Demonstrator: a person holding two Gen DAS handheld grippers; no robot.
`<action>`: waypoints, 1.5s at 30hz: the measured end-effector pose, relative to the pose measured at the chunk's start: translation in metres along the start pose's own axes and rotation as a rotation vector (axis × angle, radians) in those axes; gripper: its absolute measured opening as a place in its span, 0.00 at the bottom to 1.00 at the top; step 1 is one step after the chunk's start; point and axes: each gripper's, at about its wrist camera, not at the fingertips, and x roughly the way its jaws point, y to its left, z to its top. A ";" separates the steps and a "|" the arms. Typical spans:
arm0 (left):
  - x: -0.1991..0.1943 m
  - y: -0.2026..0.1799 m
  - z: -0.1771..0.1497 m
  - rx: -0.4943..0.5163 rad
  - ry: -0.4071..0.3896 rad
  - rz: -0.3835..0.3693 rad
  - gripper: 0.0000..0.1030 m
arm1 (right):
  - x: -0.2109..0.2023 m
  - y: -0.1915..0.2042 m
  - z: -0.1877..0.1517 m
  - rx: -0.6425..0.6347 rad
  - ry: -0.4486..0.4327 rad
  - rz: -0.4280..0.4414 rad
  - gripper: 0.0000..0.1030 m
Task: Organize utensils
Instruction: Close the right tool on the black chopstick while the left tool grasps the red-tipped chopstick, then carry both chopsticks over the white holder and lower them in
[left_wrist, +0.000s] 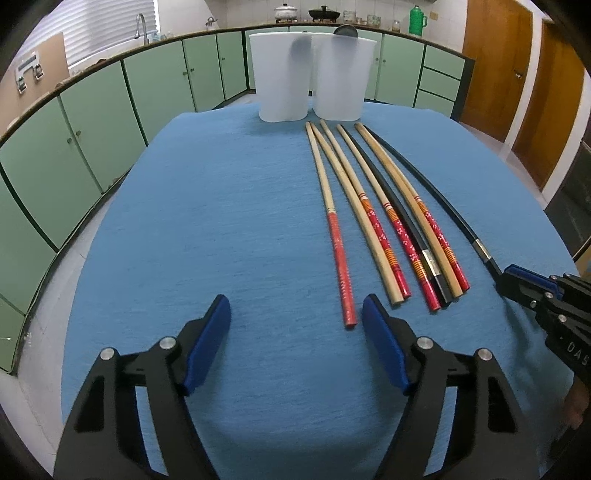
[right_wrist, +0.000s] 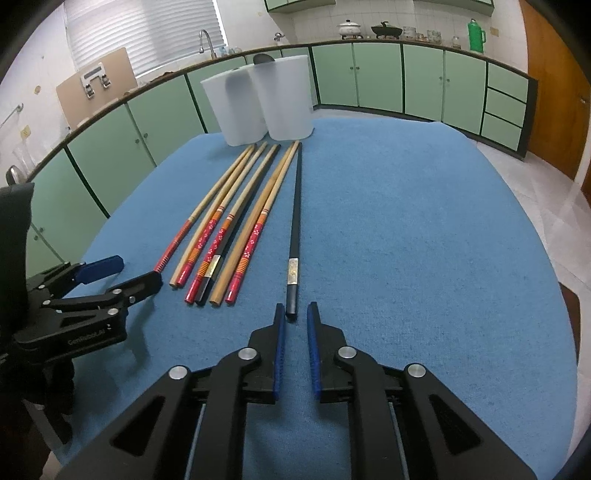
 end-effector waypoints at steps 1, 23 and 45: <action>-0.001 0.000 -0.001 -0.001 -0.001 -0.001 0.69 | 0.001 0.002 0.000 -0.009 0.001 -0.006 0.13; -0.010 -0.022 0.001 0.058 -0.021 -0.053 0.06 | -0.009 0.006 0.007 -0.048 -0.021 -0.049 0.06; -0.148 -0.001 0.079 0.069 -0.334 -0.073 0.05 | -0.123 -0.013 0.105 -0.059 -0.242 0.004 0.06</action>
